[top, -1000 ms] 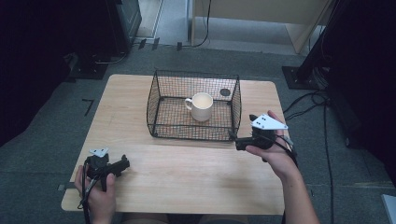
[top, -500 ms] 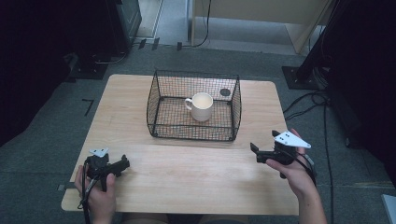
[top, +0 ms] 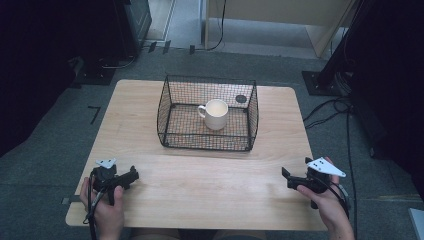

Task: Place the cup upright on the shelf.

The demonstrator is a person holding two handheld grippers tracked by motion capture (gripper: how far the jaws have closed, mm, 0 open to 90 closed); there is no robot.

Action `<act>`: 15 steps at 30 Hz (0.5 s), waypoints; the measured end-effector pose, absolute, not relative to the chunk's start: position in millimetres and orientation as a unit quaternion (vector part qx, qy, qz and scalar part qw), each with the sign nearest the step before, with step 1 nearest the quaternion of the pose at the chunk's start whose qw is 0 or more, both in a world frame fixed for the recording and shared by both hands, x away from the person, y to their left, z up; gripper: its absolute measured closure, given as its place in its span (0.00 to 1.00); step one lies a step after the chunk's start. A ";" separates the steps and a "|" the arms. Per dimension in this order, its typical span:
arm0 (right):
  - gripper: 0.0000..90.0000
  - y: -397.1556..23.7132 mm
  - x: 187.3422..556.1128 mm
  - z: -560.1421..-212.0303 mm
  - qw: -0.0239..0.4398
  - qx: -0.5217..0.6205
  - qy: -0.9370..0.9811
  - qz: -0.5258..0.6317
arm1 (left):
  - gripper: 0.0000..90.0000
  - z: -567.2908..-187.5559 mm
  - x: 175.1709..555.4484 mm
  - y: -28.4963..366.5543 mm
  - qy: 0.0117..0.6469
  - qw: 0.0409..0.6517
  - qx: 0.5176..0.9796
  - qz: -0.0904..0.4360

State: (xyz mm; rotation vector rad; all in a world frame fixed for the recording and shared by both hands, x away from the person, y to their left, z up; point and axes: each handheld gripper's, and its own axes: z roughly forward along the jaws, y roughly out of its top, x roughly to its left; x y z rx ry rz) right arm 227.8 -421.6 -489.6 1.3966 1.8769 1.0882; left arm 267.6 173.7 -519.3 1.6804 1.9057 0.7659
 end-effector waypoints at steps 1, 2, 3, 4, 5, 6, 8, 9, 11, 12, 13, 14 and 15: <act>0.01 -421.6 227.8 -489.6 0.277 0.520 0.699 0.405 | 0.00 -519.3 267.6 173.7 0.697 0.242 0.614 0.280; 0.01 -424.8 224.1 -493.9 0.276 0.525 0.698 0.400 | 0.00 -519.3 267.6 173.7 0.697 0.242 0.614 0.280; 0.01 -424.8 224.1 -493.9 0.276 0.525 0.698 0.400 | 0.00 -519.3 267.5 173.8 0.696 0.241 0.615 0.280; 0.01 -428.2 220.1 -498.3 0.276 0.531 0.696 0.395 | 0.00 -519.3 267.5 173.8 0.696 0.241 0.615 0.280; 0.01 -428.2 220.1 -498.3 0.276 0.531 0.696 0.395 | 0.00 -519.3 267.5 173.8 0.697 0.241 0.615 0.280; 0.01 -431.1 216.4 -501.9 0.275 0.536 0.695 0.392 | 0.00 -519.3 267.5 173.8 0.697 0.241 0.615 0.280; 0.01 -433.3 213.2 -504.9 0.275 0.538 0.697 0.386 | 0.00 -519.2 267.5 173.8 0.697 0.241 0.615 0.280; 0.01 -433.3 213.2 -504.9 0.275 0.538 0.697 0.386 | 0.00 -519.3 267.5 173.8 0.697 0.241 0.615 0.280; 0.01 -435.3 208.9 -509.5 0.276 0.542 0.701 0.372 | 0.00 -519.3 267.5 173.8 0.697 0.241 0.615 0.280; 0.01 -435.9 206.1 -513.1 0.279 0.542 0.707 0.360 | 0.00 -519.3 267.5 173.8 0.697 0.241 0.615 0.280; 0.01 -435.9 206.1 -513.1 0.279 0.542 0.707 0.360 | 0.00 -519.3 267.5 173.8 0.696 0.241 0.615 0.280; 0.01 -435.6 202.7 -517.2 0.283 0.543 0.714 0.339 | 0.00 -519.3 267.5 173.8 0.697 0.241 0.615 0.280; 0.01 -435.6 202.7 -517.2 0.283 0.543 0.714 0.339 | 0.00 -519.3 267.5 173.8 0.697 0.241 0.615 0.280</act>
